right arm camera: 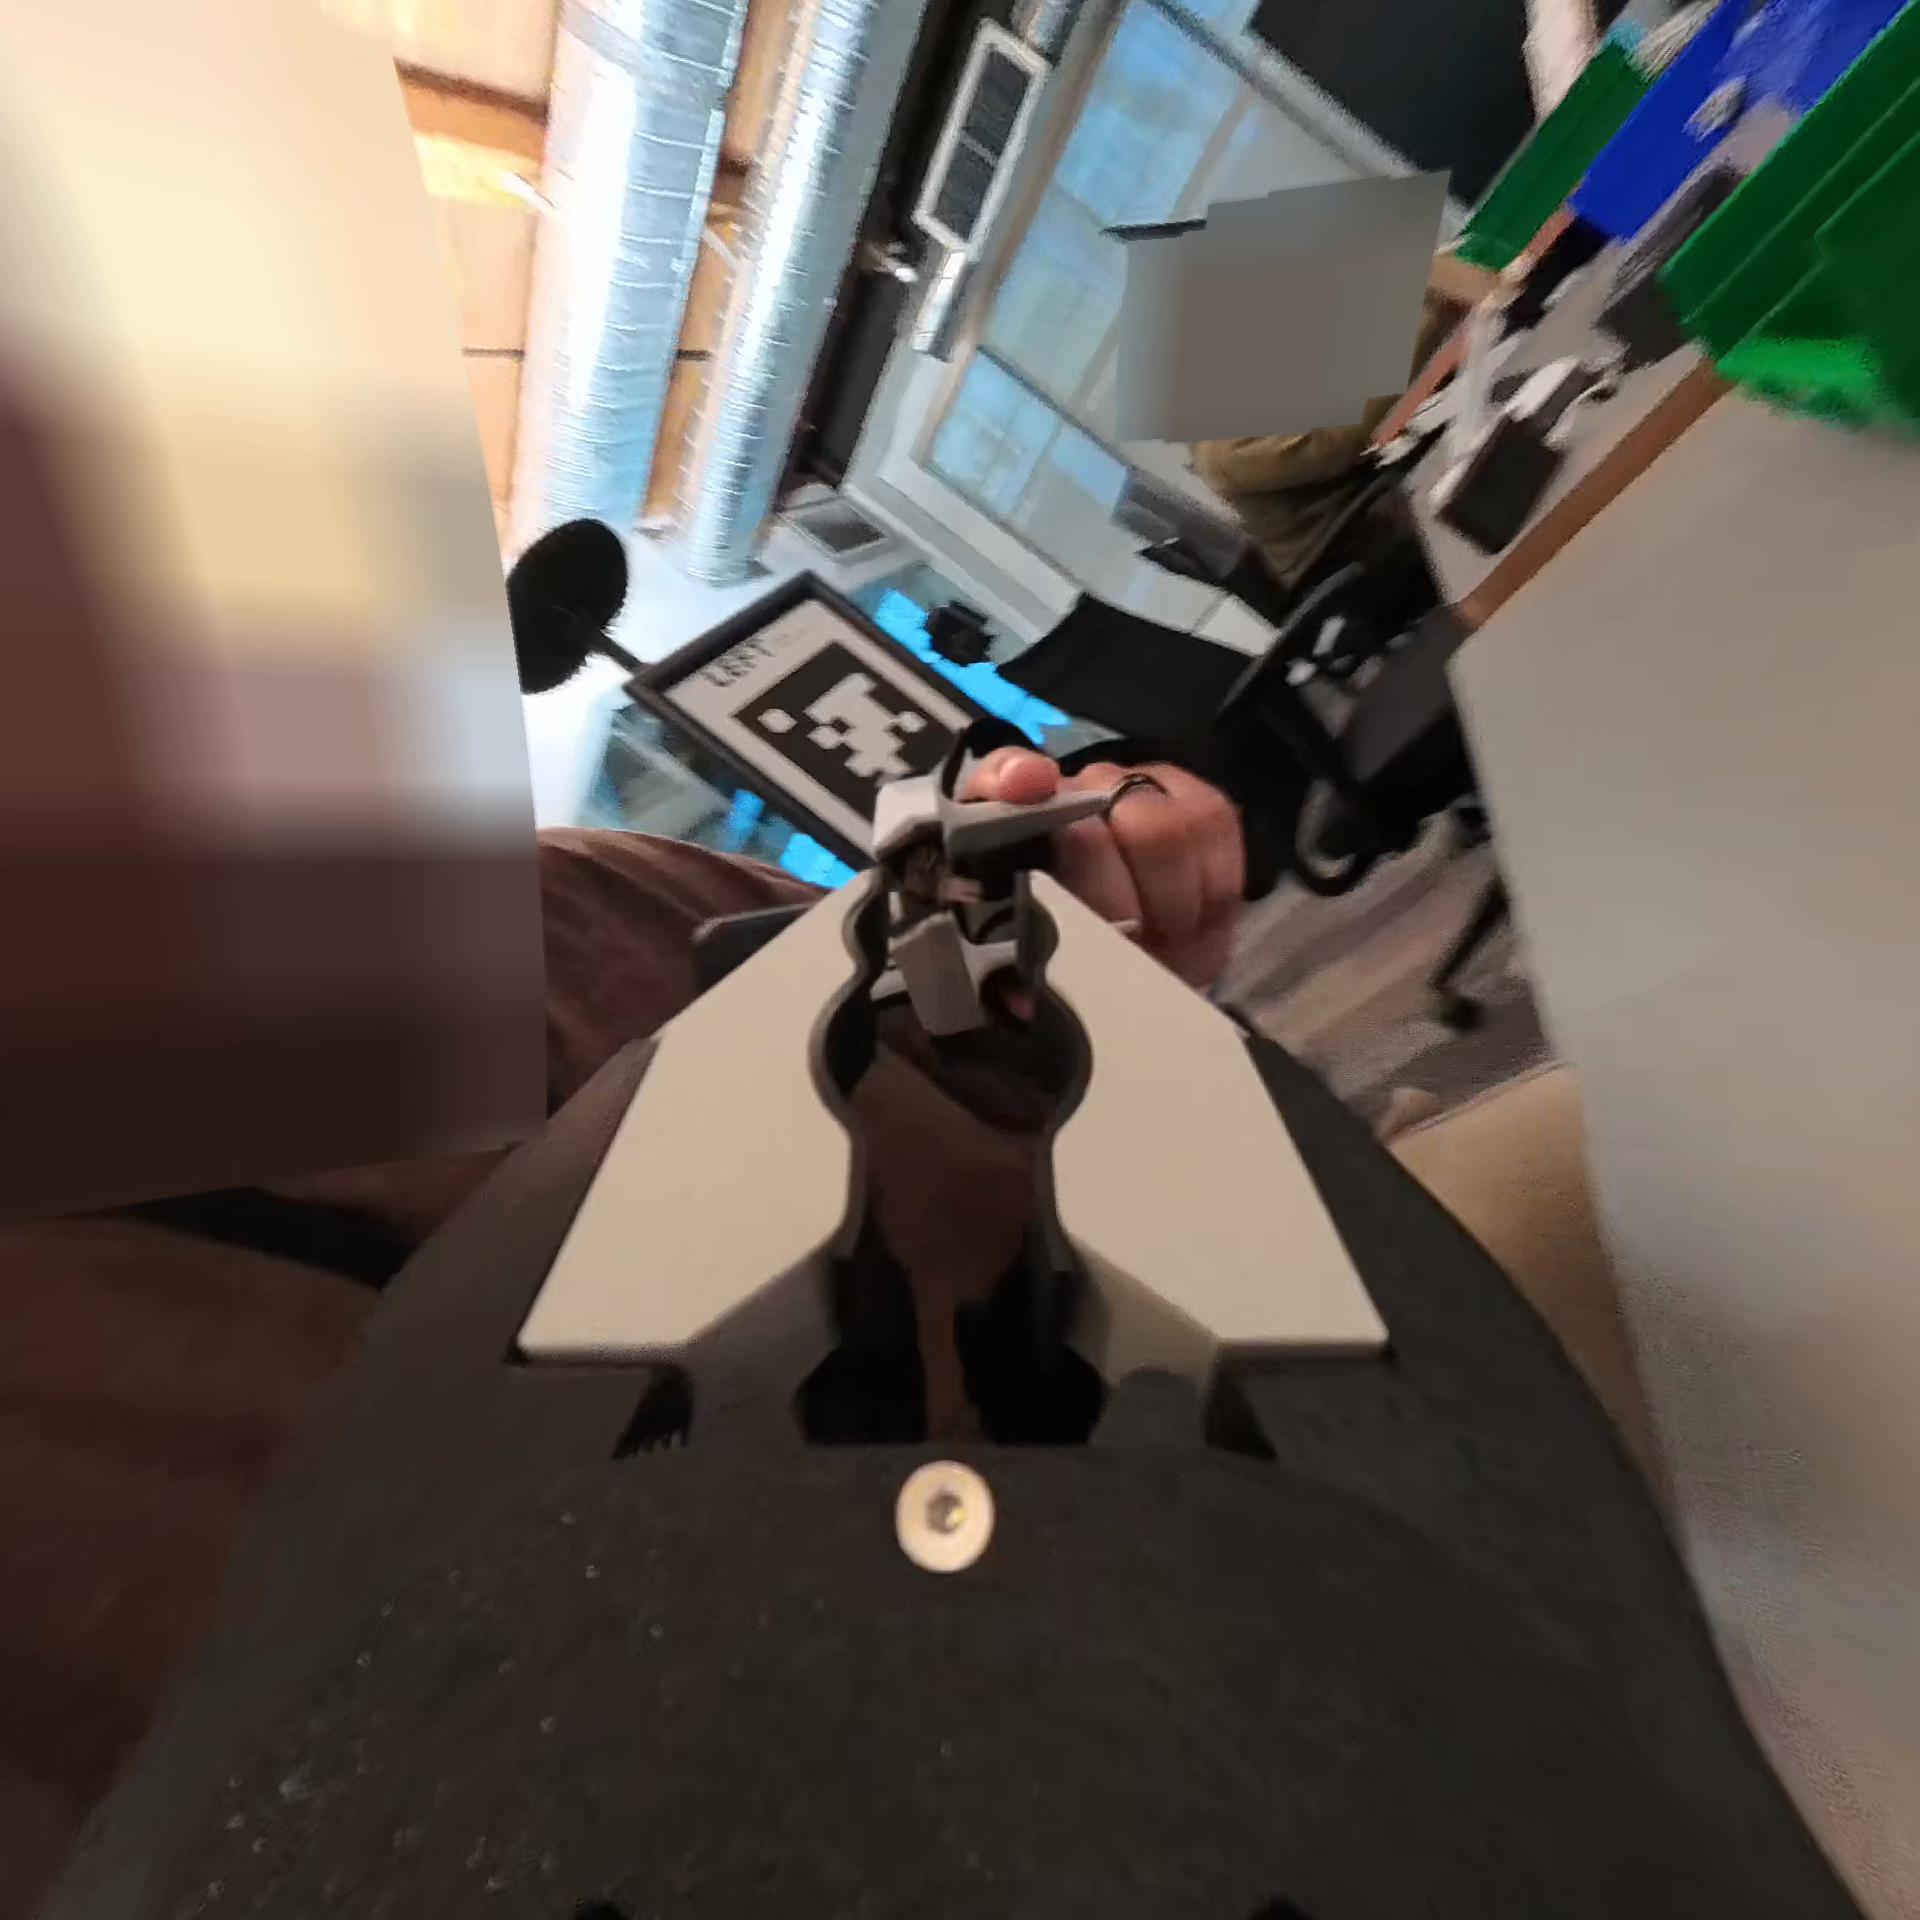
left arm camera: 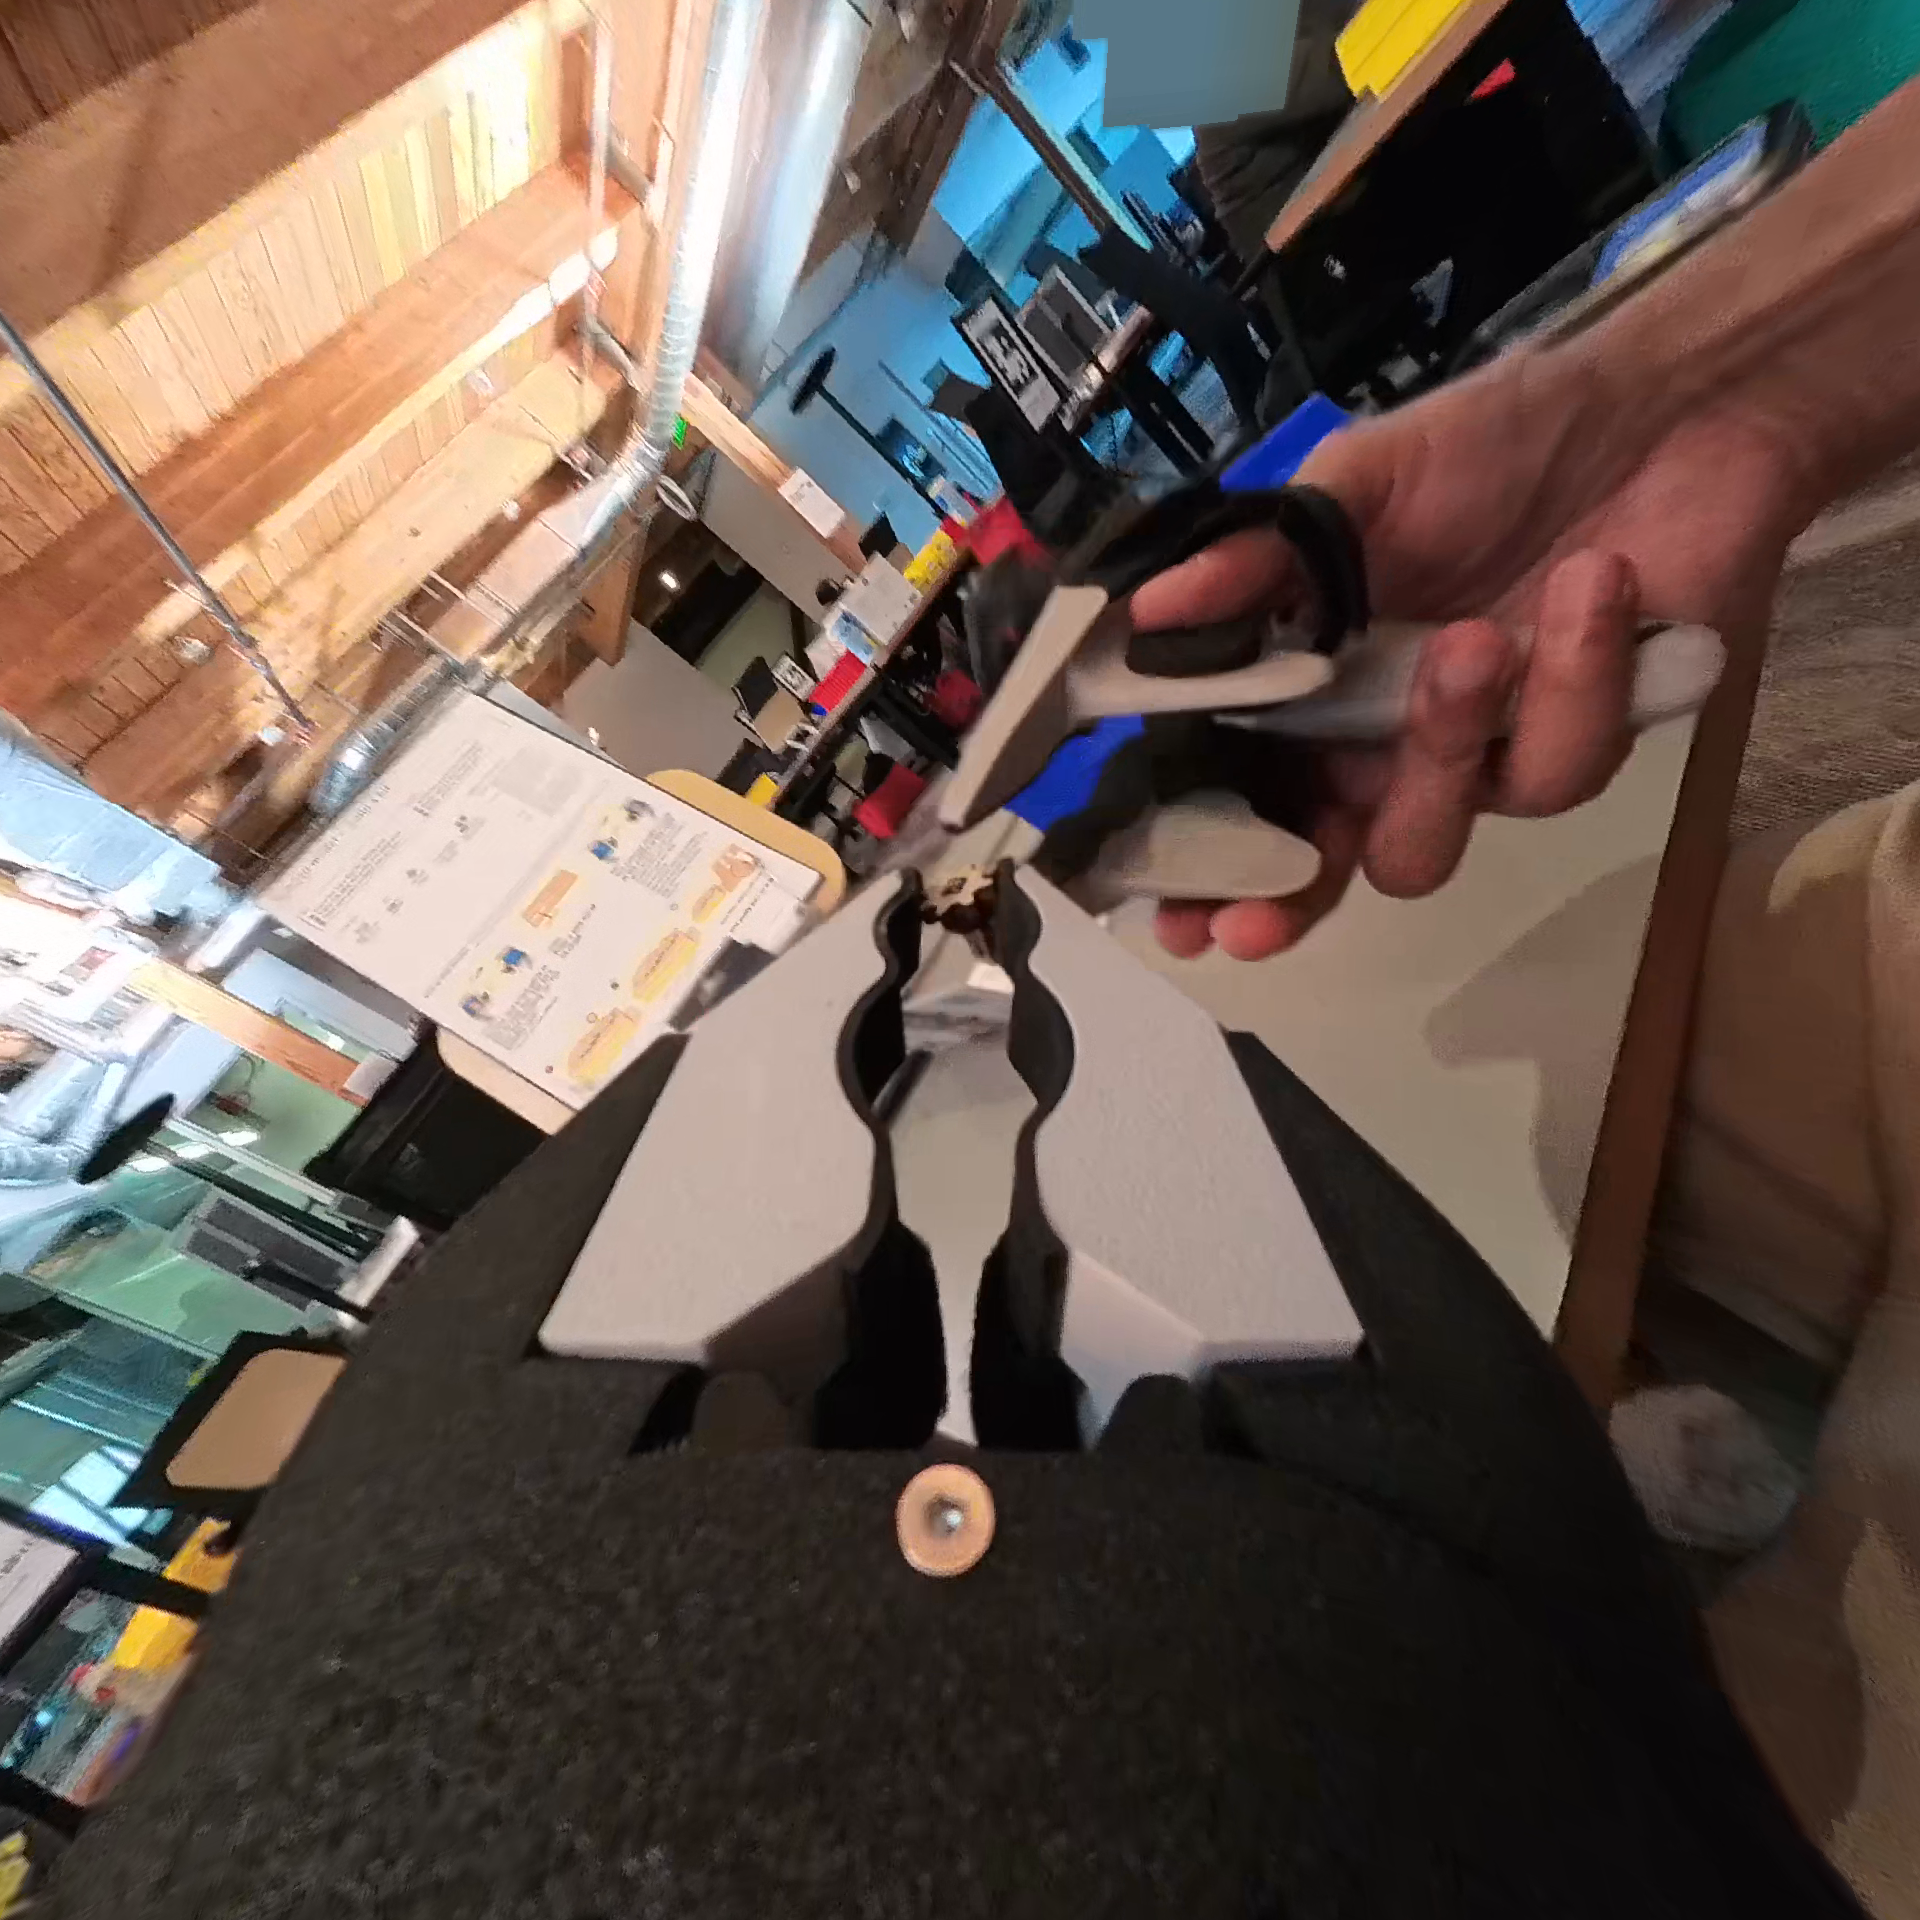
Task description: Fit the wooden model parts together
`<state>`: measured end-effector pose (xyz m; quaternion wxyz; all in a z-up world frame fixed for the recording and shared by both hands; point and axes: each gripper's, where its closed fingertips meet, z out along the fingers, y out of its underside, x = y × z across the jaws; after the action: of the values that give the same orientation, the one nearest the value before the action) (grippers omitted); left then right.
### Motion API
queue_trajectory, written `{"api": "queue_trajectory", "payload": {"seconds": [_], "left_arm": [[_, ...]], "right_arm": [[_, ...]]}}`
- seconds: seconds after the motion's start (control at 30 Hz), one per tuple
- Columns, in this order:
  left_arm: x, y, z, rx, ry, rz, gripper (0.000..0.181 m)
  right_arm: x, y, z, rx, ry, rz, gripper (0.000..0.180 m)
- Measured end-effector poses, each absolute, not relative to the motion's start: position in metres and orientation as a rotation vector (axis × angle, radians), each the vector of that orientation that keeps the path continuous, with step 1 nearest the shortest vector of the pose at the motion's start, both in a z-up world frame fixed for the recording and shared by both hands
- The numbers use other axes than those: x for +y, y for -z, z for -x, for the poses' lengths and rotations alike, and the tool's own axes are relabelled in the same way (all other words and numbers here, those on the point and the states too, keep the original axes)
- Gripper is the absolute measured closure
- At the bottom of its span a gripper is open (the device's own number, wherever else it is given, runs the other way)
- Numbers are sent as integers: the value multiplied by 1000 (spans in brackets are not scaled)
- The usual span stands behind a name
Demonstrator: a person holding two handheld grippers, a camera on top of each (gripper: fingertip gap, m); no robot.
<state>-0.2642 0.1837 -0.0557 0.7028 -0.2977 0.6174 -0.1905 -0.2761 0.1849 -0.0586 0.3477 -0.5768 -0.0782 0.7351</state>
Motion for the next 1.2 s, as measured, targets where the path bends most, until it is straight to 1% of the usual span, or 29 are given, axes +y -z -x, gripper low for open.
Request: {"api": "queue_trajectory", "payload": {"seconds": [0.07, 0.2, 0.3, 0.4, 0.53, 0.6, 0.63, 0.67, 0.93, 1.13, 1.17, 1.2], "left_arm": [[177, 53, 265, 1367, 417, 621, 170], [177, 53, 266, 1358, 413, 617, 170], [178, 54, 266, 1360, 413, 616, 170], [177, 55, 266, 1359, 418, 615, 170], [177, 57, 265, 1372, 431, 622, 170], [176, 58, 265, 1376, 436, 621, 170], [176, 59, 264, 1380, 435, 620, 170], [177, 58, 265, 1374, 426, 618, 170], [178, 61, 265, 1378, 441, 621, 170], [178, 62, 266, 1349, 518, 651, 170], [177, 62, 265, 1351, 523, 649, 170], [175, 62, 265, 1355, 550, 653, 170]], "right_arm": [[180, 57, 277, -209, -1992, 1449, 164], [176, 56, 281, -237, -2025, 1434, 170], [177, 60, 281, -237, -2000, 1463, 164], [182, 65, 280, -221, -1962, 1490, 152], [177, 63, 285, -262, -1979, 1484, 150], [176, 62, 287, -267, -1985, 1481, 156], [176, 61, 286, -263, -1989, 1471, 164], [176, 61, 284, -260, -1988, 1471, 165], [177, 64, 285, -266, -1963, 1511, 166], [177, 66, 286, -312, -1861, 1557, 168], [177, 64, 285, -315, -1869, 1541, 178], [180, 64, 284, -308, -1861, 1536, 180]]}}
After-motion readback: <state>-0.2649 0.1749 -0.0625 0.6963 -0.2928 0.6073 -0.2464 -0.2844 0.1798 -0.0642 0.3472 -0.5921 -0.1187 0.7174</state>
